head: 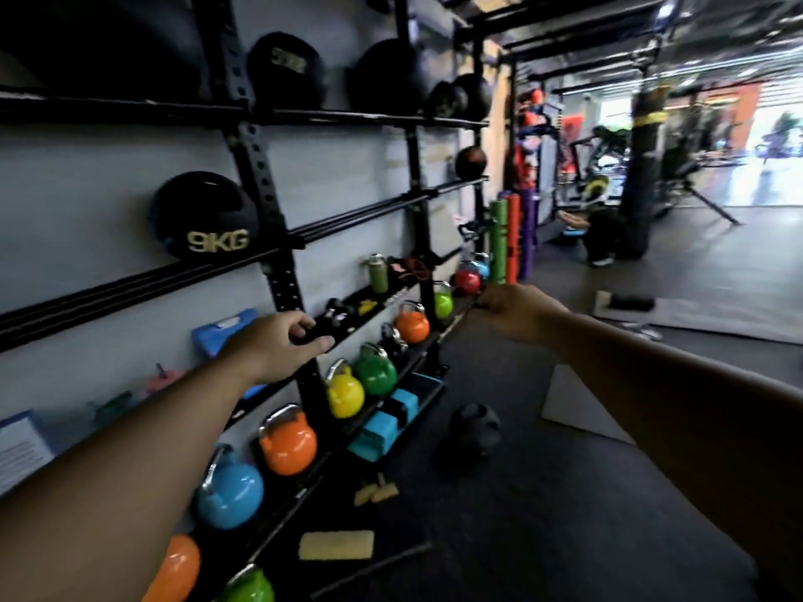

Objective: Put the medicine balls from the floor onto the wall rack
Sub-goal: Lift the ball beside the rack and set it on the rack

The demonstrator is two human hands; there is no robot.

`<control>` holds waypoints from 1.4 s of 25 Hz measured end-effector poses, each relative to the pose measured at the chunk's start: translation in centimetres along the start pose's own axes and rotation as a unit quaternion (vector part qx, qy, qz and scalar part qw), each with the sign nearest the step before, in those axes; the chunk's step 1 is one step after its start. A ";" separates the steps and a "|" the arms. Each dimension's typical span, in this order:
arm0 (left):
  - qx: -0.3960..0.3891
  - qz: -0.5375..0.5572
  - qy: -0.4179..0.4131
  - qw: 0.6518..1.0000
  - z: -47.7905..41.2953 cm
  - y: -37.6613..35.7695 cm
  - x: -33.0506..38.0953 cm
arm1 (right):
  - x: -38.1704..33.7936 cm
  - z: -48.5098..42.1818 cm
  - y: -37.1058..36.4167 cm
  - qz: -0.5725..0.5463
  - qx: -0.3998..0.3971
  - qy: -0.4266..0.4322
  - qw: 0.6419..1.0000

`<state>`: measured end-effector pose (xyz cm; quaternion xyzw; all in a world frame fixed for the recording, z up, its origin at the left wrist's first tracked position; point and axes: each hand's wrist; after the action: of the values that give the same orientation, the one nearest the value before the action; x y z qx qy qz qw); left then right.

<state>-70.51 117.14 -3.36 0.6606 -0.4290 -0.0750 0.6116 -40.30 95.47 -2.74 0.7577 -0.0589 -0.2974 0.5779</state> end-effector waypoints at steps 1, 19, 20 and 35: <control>-0.017 0.007 -0.017 1.000 -0.9 -2.3 3.2 | 3.4 1.1 0.9 -0.010 0.008 -0.028 1.000; -0.142 0.001 -0.038 0.989 -9.2 -31.5 34.6 | 42.1 3.1 3.1 -0.019 -0.084 -0.150 0.985; -0.142 -0.003 -0.036 0.989 -10.2 -31.8 34.5 | 41.9 2.1 2.7 -0.017 -0.091 -0.138 0.986; -0.217 -0.012 0.027 0.976 -33.7 -40.6 20.3 | 38.8 -26.1 -8.8 0.022 -0.145 -0.062 0.987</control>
<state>-17.63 124.10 -21.97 0.5192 -0.3780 -0.1556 0.7505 2.67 103.46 -21.50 0.6447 -0.0673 -0.3368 0.6830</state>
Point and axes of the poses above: each hand's wrist, its own z-axis away from the middle knuckle, its own y-axis out of the back of the hand, x = y × z, and after that the axes turned 2 degrees about z, right-handed
